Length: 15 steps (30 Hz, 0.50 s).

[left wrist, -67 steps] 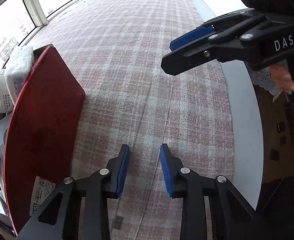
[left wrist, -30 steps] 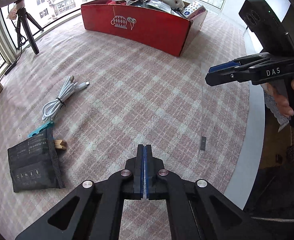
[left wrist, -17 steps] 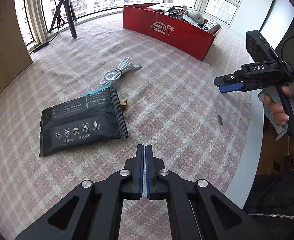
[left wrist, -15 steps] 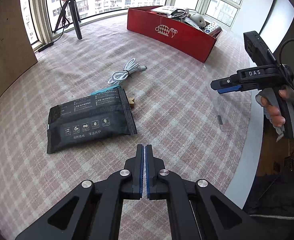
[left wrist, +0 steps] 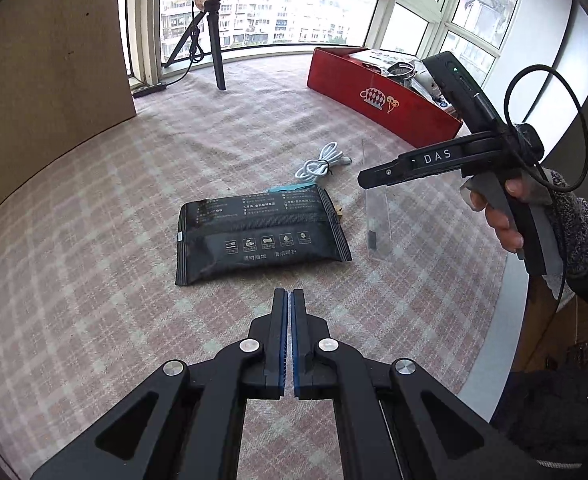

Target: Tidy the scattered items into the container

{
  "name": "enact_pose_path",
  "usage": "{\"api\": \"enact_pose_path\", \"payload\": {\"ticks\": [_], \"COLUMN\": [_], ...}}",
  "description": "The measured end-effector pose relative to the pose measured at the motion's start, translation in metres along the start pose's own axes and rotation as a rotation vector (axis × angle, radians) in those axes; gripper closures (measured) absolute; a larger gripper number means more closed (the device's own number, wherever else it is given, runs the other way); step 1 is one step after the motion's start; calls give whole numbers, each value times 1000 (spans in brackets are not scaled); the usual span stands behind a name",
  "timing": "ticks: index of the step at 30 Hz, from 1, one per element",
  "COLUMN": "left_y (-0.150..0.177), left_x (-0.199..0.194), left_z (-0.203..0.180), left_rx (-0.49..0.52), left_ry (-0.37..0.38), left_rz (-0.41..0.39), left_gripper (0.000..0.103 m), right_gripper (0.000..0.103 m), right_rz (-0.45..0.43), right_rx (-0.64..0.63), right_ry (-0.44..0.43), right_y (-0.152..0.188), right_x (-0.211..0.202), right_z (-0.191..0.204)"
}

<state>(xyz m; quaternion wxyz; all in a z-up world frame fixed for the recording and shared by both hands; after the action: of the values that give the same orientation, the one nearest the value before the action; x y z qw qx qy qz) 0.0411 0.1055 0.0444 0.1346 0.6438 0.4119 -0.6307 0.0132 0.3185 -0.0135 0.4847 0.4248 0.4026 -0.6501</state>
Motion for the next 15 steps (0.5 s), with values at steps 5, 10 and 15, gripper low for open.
{"api": "enact_pose_path", "payload": {"ticks": [5,10,15], "left_y": [3,-3,-37], "left_x": [-4,-25,-73], "left_z": [12,40,72], "left_rx": [-13,-61,-100], "left_ry": [-17,-72,-173], "left_rz": [-10,-45,-110], "left_gripper": [102,97,93], "right_gripper": [54,56,56], "right_rz": [6,-59,-126], "right_rx": [47,-95,-279], "right_ry": [24,79,140], "right_y": [7,-3,-40], "right_x": [-5,-36,-83], "right_z": [-11,-2,17]}}
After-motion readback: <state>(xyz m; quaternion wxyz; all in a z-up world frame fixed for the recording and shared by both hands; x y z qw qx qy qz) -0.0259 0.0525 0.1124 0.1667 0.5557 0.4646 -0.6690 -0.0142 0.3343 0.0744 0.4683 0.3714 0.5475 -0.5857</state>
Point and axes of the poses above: each gripper's, at about its wrist camera, not at the fingertips, and x roughly the way its jaws point, z to its left, y to its underside, the point moved 5 cm from there along x, roughly the way its jaws point, and after that the axes turned 14 degrees about z, right-handed, at the moved point
